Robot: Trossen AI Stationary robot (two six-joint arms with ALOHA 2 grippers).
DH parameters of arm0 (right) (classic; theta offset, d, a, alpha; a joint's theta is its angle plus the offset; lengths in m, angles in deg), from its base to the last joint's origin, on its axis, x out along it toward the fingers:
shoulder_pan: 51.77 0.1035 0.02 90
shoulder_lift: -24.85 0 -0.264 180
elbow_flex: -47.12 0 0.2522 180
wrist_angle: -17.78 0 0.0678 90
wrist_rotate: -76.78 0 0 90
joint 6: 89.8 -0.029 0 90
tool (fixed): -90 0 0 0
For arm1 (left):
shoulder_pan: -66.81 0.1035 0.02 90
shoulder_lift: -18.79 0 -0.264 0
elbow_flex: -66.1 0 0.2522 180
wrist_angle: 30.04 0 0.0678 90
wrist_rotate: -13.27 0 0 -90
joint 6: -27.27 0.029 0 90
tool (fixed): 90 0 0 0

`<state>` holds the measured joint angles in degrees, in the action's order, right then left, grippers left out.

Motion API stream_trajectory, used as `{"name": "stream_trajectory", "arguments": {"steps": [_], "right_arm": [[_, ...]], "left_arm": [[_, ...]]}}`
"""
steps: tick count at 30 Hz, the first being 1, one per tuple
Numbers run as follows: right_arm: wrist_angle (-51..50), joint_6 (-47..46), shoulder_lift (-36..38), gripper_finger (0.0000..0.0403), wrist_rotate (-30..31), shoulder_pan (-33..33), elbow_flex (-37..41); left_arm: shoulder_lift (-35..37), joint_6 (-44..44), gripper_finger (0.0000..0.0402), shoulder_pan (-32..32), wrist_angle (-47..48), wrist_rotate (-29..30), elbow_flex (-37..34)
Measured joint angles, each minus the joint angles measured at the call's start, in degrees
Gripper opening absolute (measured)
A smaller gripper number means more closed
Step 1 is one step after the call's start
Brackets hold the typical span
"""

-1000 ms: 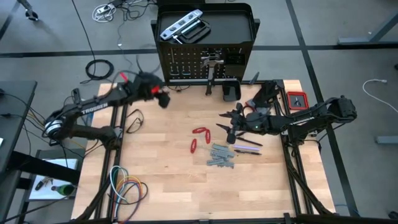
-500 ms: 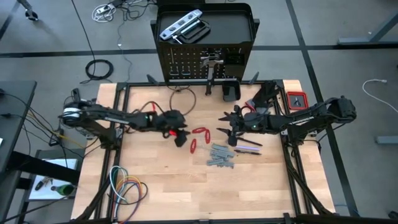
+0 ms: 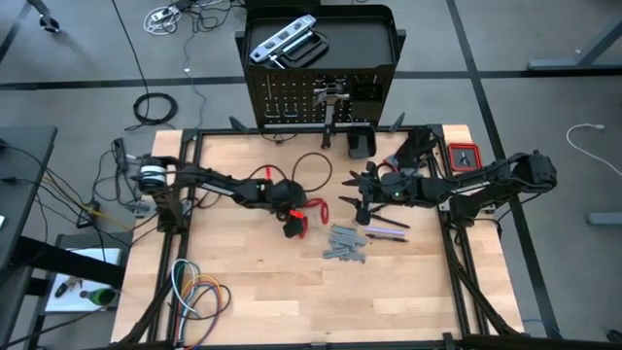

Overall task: Hang tools onto peg board
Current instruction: Hang the right allen wrench onto the peg board

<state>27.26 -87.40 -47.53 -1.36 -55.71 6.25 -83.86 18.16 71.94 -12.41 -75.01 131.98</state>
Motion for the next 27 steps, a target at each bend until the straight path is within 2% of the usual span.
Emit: {"name": "stream_trajectory", "arguments": {"steps": [3,7,9,18,23,27], "right_arm": [[-0.3,0.1,0.0,0.0219,0.0,0.0,0.0],[-0.6,0.1,0.0,0.0219,0.0,0.0,0.0],[-0.5,0.1,0.0,0.0219,0.0,0.0,0.0],[-1.1,0.1,0.0,0.0219,0.0,0.1,0.0],[-2.5,-0.3,0.0,0.0219,0.0,0.1,0.0],[-4.0,-0.8,0.0,0.0219,4.4,0.1,0.0]], "left_arm": [[-2.3,2.7,0.0140,-0.3,1.1,0.4,0.8],[-3.4,5.4,0.0044,-1.3,2.0,2.5,2.0],[-3.5,6.1,0.0013,-1.8,2.3,4.1,2.7],[-3.6,8.6,0.0001,-3.6,9.0,10.9,8.9],[-1.3,7.4,0.0001,-5.2,8.0,14.3,9.7],[2.1,5.8,0.0001,-6.6,9.6,19.8,9.1]]}}
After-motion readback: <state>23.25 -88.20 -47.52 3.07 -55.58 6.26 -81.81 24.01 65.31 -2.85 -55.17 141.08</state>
